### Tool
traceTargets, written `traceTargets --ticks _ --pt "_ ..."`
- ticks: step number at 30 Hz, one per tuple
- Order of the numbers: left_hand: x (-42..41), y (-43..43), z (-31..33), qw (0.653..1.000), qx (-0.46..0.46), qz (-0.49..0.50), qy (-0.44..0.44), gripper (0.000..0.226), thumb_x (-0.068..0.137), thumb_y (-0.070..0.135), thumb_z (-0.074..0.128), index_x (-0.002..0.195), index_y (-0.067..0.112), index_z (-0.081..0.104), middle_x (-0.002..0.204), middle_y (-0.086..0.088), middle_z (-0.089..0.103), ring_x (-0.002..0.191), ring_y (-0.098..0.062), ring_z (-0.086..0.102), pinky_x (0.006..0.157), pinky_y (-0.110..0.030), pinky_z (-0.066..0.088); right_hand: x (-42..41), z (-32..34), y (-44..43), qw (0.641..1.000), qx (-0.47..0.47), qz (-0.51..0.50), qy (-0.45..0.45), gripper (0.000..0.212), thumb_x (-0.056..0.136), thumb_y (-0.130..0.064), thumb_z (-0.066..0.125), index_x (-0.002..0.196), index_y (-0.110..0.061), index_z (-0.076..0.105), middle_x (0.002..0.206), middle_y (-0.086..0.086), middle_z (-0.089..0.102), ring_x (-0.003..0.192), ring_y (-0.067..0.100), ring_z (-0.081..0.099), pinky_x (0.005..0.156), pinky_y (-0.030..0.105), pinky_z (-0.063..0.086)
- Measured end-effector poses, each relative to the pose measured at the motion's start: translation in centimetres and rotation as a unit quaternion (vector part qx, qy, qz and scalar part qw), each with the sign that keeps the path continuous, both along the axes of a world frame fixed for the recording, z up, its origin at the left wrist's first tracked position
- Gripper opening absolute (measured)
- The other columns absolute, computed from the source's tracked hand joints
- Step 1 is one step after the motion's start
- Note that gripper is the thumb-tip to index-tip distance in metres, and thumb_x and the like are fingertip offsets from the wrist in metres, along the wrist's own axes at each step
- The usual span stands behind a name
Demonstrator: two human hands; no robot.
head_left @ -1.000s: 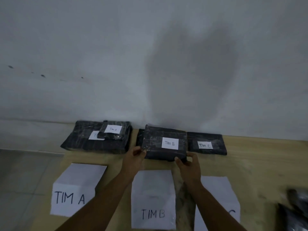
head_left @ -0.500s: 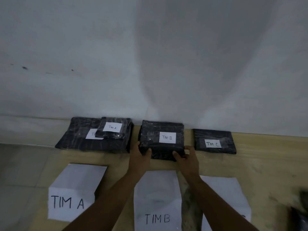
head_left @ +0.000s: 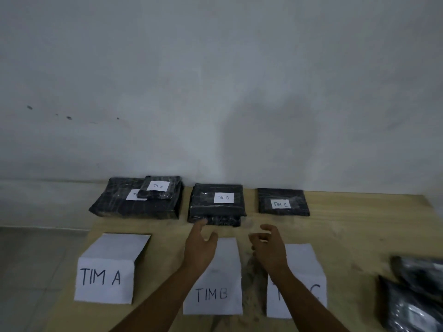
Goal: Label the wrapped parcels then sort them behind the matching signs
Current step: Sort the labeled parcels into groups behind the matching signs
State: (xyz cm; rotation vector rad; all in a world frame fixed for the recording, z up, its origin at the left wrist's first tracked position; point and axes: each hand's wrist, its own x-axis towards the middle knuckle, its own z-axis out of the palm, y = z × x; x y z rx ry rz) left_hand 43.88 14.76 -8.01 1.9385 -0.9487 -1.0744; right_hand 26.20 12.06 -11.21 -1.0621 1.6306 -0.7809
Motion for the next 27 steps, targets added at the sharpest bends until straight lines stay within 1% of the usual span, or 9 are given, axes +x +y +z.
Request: traceTargets --ticks 2,5,9,13,17,19,21,25,27 --pt "-1.6 1.6 0.5 1.0 -0.01 -0.029 -0.001 0.038 0.093 0.018 0.058 0.129 0.017 0.048 0.127 0.002 0.054 0.112 -0.013 0.051 0.095 -0.026 0.042 -1.8 0.8 1.7 1.0 -0.004 0.005 0.006 0.036 0.087 -0.025 0.068 0.117 -0.023 0.048 0.098 0.0 0.067 0.081 0.016 0.067 0.062 0.023 0.052" --pt "-4.7 3.9 0.7 0.997 -0.014 -0.075 0.014 0.026 0.093 0.021 0.059 0.119 0.02 0.054 0.118 0.007 0.057 0.11 -0.007 0.051 0.089 -0.019 0.038 -4.8 2.0 4.5 1.0 -0.014 0.005 0.0 0.027 0.089 -0.023 0.066 0.111 -0.024 0.051 0.095 -0.002 0.068 0.076 0.015 0.068 0.054 0.018 0.049" --pt "-10.5 6.3 0.8 0.991 -0.013 -0.136 0.006 0.011 0.092 0.021 0.06 0.103 0.023 0.059 0.104 0.009 0.062 0.104 -0.011 0.058 0.088 -0.021 0.046 -10.2 3.1 8.4 0.999 -0.028 -0.007 0.015 0.02 0.089 -0.024 0.066 0.105 -0.023 0.055 0.091 -0.002 0.069 0.071 0.013 0.068 0.056 0.018 0.05" --pt "-17.4 8.0 0.4 0.98 -0.009 -0.195 0.029 0.014 0.091 0.016 0.063 0.104 0.013 0.062 0.106 0.003 0.063 0.104 -0.012 0.059 0.081 -0.01 0.043 -16.6 2.9 11.8 0.998 -0.018 -0.046 0.041 0.02 0.089 -0.027 0.066 0.105 -0.024 0.054 0.091 -0.005 0.067 0.07 0.008 0.068 0.058 0.018 0.049" --pt "-23.7 9.1 -0.4 0.965 -0.001 -0.258 0.045 0.011 0.091 0.016 0.061 0.102 0.012 0.063 0.103 0.002 0.064 0.1 -0.012 0.06 0.077 -0.005 0.045 -23.0 2.1 14.0 0.994 0.009 -0.107 0.032 0.015 0.09 -0.023 0.065 0.101 -0.018 0.057 0.091 0.002 0.066 0.074 0.014 0.067 0.063 0.023 0.05" --pt "-26.8 9.6 -0.9 0.956 0.015 -0.29 0.047 0.015 0.092 0.019 0.06 0.106 0.013 0.061 0.109 0.002 0.063 0.103 -0.01 0.059 0.08 -0.008 0.046 -26.2 1.3 15.0 0.99 0.017 -0.138 0.037 0.009 0.089 -0.02 0.066 0.093 -0.018 0.058 0.087 0.005 0.067 0.074 0.018 0.066 0.069 0.032 0.054" --pt "-29.8 9.9 -1.4 0.948 0.033 -0.315 0.035 0.02 0.092 0.024 0.059 0.11 0.016 0.061 0.112 0.005 0.062 0.105 -0.008 0.059 0.086 -0.019 0.047 -29.3 0.4 15.9 0.982 0.016 -0.179 0.049 0.009 0.086 -0.017 0.068 0.087 -0.019 0.059 0.081 0.005 0.067 0.077 0.024 0.066 0.075 0.041 0.053" --pt "-34.5 10.0 -2.2 0.941 0.049 -0.334 0.023 0.018 0.09 0.023 0.06 0.108 0.017 0.061 0.109 0.005 0.064 0.101 -0.007 0.06 0.073 -0.014 0.046 -33.6 -0.4 17.7 0.965 0.014 -0.254 0.064 0.01 0.086 -0.012 0.067 0.087 -0.011 0.057 0.08 0.004 0.065 0.079 0.021 0.061 0.075 0.036 0.048" --pt "-36.5 10.1 -2.5 0.937 0.046 -0.344 0.031 0.017 0.089 0.023 0.062 0.105 0.017 0.062 0.106 0.004 0.066 0.098 -0.007 0.062 0.072 -0.012 0.045 -35.1 -0.4 18.4 0.957 0.008 -0.282 0.069 0.011 0.087 -0.01 0.065 0.085 -0.012 0.054 0.078 0.003 0.061 0.078 0.022 0.058 0.072 0.033 0.044"
